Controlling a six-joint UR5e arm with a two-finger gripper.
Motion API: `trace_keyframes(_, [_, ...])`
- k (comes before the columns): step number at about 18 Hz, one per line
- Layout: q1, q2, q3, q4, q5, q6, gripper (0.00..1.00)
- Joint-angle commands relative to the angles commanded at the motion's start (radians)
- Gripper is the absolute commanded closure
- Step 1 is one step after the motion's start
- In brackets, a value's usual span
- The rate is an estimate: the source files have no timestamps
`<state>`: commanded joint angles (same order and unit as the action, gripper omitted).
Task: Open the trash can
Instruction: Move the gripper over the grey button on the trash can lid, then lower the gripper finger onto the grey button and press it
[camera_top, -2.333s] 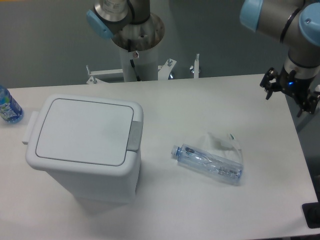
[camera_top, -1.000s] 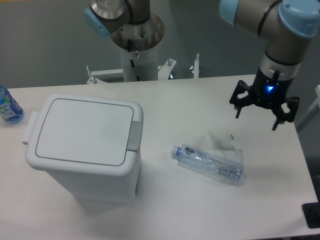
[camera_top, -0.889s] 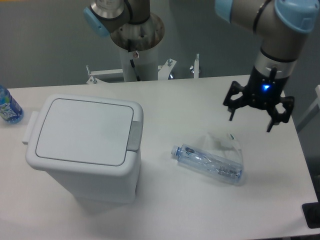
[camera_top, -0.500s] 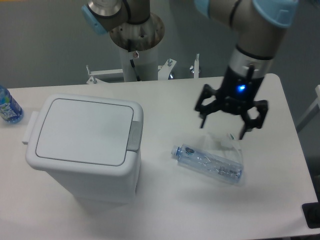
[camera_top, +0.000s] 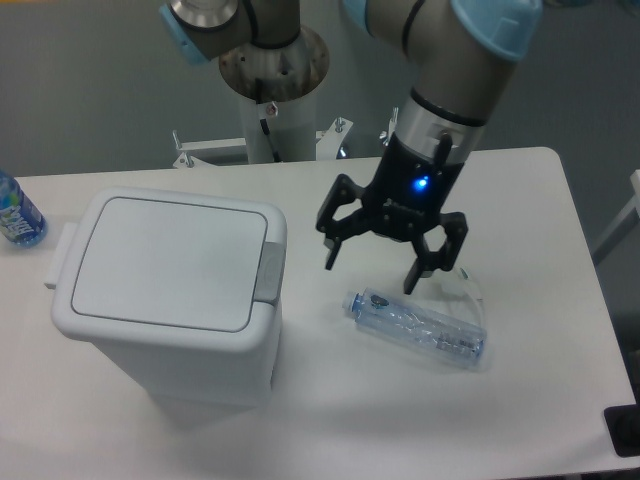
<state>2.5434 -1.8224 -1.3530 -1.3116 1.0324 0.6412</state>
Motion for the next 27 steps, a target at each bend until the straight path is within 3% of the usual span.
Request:
trace_keyframes(6, [-0.037, 0.000, -0.003, 0.000, 0.002, -0.067, 0.00])
trace_keyframes(27, [-0.051, -0.002, -0.040, 0.002, 0.006, -0.066, 0.00])
